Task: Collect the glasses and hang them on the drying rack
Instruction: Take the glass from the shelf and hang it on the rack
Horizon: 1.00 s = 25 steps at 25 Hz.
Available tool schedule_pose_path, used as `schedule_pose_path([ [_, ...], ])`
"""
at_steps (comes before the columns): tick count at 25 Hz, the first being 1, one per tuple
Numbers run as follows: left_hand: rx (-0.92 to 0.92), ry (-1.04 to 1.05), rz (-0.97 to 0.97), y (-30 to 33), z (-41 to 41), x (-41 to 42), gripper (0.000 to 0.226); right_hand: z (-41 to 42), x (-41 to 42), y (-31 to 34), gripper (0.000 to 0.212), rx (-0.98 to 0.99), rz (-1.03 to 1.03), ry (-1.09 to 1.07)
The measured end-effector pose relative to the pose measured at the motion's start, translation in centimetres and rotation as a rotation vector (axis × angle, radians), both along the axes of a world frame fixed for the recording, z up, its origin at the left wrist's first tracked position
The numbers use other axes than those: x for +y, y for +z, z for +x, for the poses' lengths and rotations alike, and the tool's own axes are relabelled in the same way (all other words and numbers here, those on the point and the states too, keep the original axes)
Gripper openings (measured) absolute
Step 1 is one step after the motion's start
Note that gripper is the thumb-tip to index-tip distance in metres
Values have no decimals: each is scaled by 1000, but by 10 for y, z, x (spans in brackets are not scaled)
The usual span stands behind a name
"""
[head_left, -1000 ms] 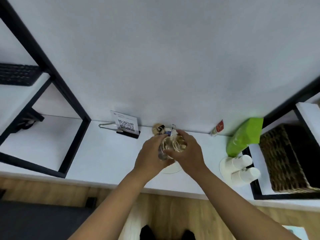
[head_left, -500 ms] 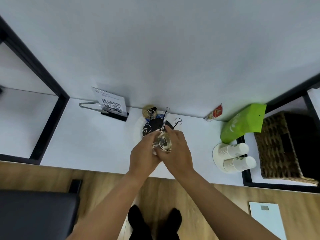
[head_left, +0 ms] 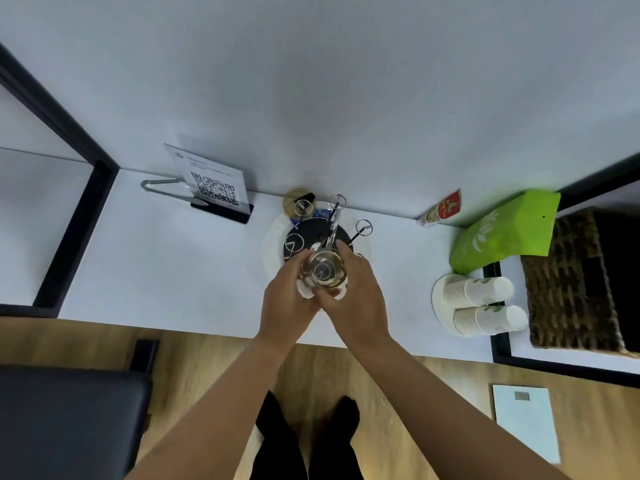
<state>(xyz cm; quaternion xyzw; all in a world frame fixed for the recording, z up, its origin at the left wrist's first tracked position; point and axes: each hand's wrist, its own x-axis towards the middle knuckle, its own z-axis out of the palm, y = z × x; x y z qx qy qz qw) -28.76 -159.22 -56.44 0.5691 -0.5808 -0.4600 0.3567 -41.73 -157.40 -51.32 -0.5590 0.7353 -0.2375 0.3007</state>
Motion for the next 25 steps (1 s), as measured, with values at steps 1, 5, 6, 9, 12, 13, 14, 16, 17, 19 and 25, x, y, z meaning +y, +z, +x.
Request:
schedule_pose_path([
  [1,1,1,3,-3,-1,0,67,0,0,-3,85,-6,0,-2],
  [5,-15,6,25,-16,-4,0,67,-3,-3,-11,92,-28,25,-3],
  [6,-15,5,35,-19,-4,-1,68,-4,-5,-13,94,-35,32,-2],
  [9,-8,8,53,-29,-5,-4,69,-5,-9,-18,98,-34,35,7],
  [12,-3,9,62,-36,-7,-5,68,-5,-13,-26,101,-24,46,17],
  [13,-7,8,67,-38,-7,-5,68,-6,-14,-29,101,-14,52,29],
  [14,-14,6,71,-41,-7,-4,68,-7,-14,-32,101,0,59,45],
  [16,-34,3,72,-46,-6,-3,69,-9,-14,-37,101,26,72,72],
  [17,-45,3,72,-49,-6,-1,70,-9,-13,-39,103,34,78,82],
  [19,-68,3,79,-52,-8,2,71,-11,-11,-42,106,42,88,104],
  [25,-99,4,113,-54,-17,1,72,-17,-9,-46,114,78,90,113],
])
